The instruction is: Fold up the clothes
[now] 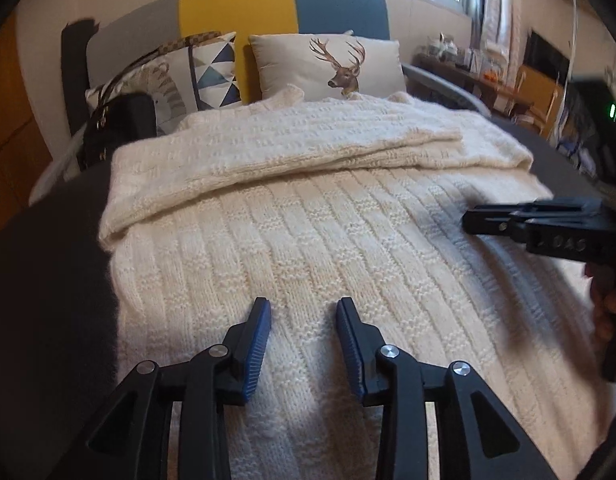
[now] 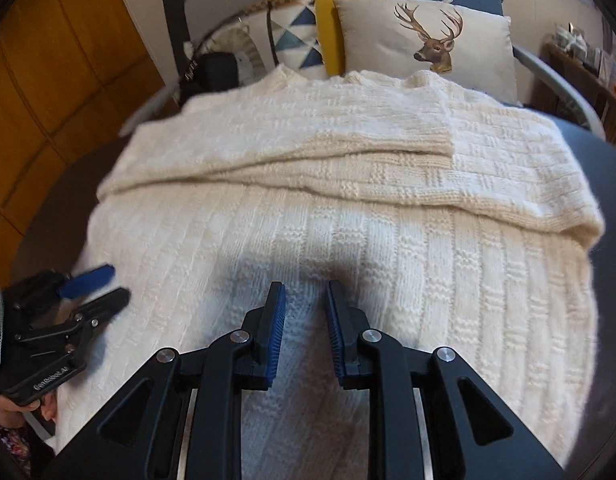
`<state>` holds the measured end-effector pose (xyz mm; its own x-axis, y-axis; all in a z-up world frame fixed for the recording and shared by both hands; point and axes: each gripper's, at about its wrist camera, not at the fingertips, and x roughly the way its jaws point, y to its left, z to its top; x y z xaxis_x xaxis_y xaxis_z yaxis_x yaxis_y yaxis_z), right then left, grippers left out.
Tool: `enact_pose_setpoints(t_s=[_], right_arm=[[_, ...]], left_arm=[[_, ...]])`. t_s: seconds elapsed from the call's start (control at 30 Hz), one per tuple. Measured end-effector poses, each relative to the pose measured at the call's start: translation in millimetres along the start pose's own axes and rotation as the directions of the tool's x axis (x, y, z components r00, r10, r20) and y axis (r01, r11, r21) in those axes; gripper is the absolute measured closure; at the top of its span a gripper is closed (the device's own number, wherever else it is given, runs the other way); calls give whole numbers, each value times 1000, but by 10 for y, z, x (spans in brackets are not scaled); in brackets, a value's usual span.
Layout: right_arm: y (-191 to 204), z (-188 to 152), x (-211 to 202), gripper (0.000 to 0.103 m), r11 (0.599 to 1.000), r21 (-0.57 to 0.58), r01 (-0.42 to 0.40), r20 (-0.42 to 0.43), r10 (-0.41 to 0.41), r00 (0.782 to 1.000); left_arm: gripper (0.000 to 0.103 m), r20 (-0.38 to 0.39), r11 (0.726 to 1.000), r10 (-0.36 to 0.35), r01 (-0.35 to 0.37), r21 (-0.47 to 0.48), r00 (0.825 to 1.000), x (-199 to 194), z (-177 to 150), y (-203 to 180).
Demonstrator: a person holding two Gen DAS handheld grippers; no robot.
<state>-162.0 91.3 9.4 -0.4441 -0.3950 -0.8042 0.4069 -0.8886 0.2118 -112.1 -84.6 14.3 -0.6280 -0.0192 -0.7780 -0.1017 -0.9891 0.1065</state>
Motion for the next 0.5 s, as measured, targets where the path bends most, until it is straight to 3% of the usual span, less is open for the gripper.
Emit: enact_pose_setpoints(t_s=[0.07, 0.13, 0.2, 0.5], right_arm=[[111, -104, -151, 79, 1000, -5, -21, 1, 21, 1000], [266, -322, -291, 79, 996, -26, -85, -21, 84, 996], [420, -594, -411, 79, 993, -62, -102, -48, 99, 994], [677, -1452, -1018, 78, 985, -118, -124, -59, 118, 991]], left_arm=[[68, 6, 998, 24, -25, 61, 1000, -87, -64, -102], [68, 22, 996, 5, -7, 91, 1000, -191, -180, -177], [68, 38, 994, -4, 0, 113, 999, -294, -294, -236], [68, 70, 997, -70, 72, -24, 995, -742, -877, -99]])
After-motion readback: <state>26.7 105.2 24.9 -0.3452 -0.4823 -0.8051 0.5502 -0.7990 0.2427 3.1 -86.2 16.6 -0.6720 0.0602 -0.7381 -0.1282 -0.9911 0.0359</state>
